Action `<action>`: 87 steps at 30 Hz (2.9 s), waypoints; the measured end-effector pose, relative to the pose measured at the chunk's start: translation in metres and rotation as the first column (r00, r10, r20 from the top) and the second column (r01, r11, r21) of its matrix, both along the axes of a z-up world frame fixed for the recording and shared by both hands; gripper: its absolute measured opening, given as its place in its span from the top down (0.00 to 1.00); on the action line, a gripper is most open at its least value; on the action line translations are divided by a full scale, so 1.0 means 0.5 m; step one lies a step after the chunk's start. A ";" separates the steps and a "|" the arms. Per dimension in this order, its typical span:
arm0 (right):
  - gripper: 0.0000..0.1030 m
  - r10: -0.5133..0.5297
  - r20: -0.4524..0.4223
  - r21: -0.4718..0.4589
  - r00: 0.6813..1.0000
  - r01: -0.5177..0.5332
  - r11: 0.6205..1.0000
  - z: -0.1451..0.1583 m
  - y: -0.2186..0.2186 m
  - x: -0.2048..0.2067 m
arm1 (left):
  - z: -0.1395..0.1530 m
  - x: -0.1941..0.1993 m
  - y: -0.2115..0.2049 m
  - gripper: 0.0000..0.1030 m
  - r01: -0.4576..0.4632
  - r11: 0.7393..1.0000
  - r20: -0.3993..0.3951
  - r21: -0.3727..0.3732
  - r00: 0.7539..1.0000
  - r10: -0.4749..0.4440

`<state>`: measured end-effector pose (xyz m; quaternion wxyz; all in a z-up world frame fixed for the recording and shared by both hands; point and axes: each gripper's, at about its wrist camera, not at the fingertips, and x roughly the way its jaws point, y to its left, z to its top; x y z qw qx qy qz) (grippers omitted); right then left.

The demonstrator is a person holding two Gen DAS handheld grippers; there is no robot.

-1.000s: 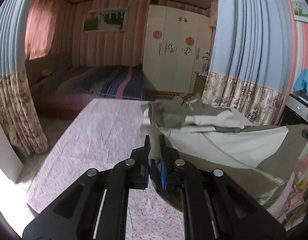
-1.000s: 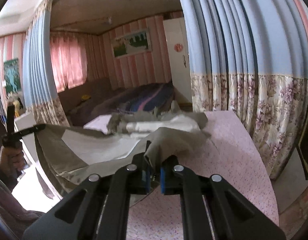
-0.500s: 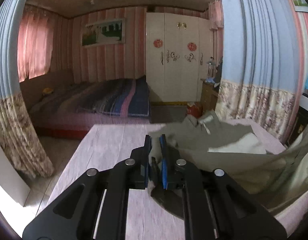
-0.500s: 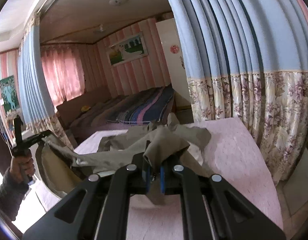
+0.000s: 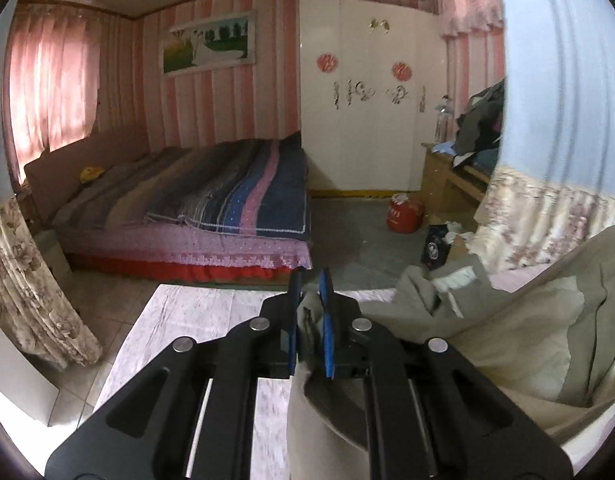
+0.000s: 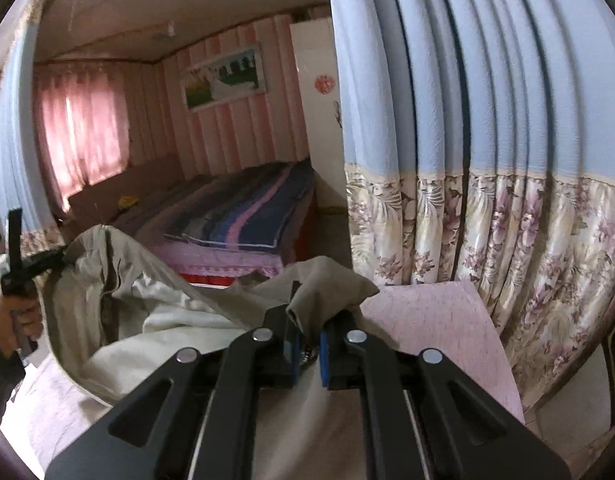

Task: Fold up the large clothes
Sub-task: 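Lift the hem with both grippers and fold it up over the collar, then press and smooth the folded jacket flat with both open grippers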

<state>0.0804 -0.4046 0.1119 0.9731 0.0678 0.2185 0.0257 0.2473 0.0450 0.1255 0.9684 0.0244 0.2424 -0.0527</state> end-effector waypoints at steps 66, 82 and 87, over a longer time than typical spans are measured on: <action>0.21 -0.272 -0.445 -0.077 0.853 0.266 0.961 -0.414 -0.025 0.527 | -0.412 0.404 -0.097 0.33 -0.299 0.915 -0.296 0.269 0.879 0.374; 0.11 -0.159 -0.305 -0.046 0.939 0.152 0.987 -0.258 0.082 0.389 | -0.259 0.253 -0.132 0.24 -0.162 0.987 -0.250 0.004 0.955 0.158; 0.10 -0.099 -0.324 -0.110 0.941 0.067 0.992 -0.279 0.177 0.373 | -0.264 0.200 -0.224 0.16 -0.052 0.998 -0.254 -0.037 0.966 0.041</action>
